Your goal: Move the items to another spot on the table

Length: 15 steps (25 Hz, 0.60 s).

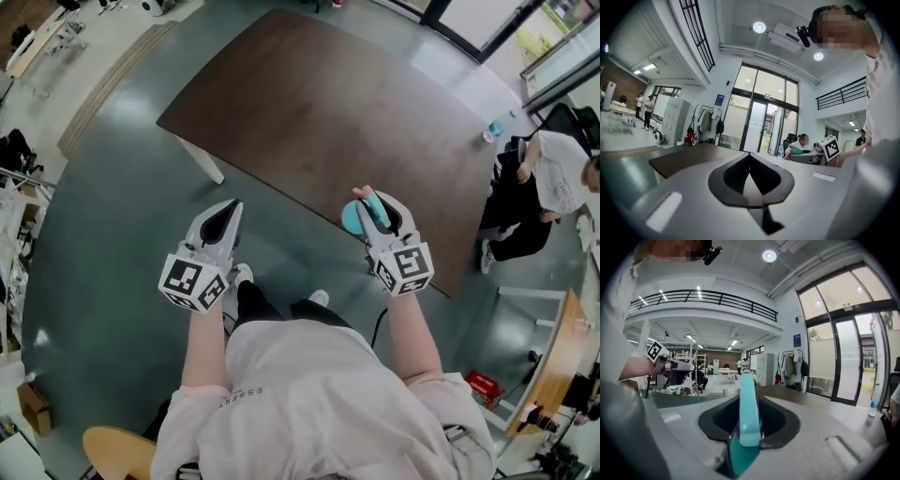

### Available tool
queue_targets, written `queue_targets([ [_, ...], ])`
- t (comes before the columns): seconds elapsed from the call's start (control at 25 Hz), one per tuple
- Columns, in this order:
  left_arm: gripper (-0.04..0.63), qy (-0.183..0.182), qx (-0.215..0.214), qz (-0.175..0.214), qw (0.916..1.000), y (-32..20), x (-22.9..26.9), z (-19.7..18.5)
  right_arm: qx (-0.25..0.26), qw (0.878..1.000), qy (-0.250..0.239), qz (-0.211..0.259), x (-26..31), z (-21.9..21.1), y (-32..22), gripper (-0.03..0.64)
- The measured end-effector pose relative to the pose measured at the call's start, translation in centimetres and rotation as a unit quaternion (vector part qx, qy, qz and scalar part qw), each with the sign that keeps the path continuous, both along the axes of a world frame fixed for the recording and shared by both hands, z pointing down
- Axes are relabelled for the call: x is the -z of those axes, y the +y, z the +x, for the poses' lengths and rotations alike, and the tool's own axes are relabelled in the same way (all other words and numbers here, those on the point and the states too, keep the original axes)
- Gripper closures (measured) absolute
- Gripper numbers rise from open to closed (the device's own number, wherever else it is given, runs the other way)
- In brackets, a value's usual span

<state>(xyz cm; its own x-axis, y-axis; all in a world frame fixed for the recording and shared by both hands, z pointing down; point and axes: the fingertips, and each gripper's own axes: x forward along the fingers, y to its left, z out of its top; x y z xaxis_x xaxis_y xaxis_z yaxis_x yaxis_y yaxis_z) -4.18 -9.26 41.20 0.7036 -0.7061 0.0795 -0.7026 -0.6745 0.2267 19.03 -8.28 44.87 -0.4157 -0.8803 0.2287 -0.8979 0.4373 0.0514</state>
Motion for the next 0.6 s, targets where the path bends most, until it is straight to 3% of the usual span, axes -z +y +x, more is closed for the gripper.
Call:
queue_targets([
  [0.32, 0.586, 0.006, 0.05, 0.006, 0.9987, -5.6, 0.5, -15.4, 0.035, 0.999, 0.001, 0.001, 0.2, -15.1, -7.2, 0.515],
  [0.6, 0.586, 0.005, 0.065, 0.02, 0.9977, -9.9, 1.4, -25.0, 0.04, 0.999, -0.013, -0.005, 0.3, -24.9, -13.0, 0.515],
])
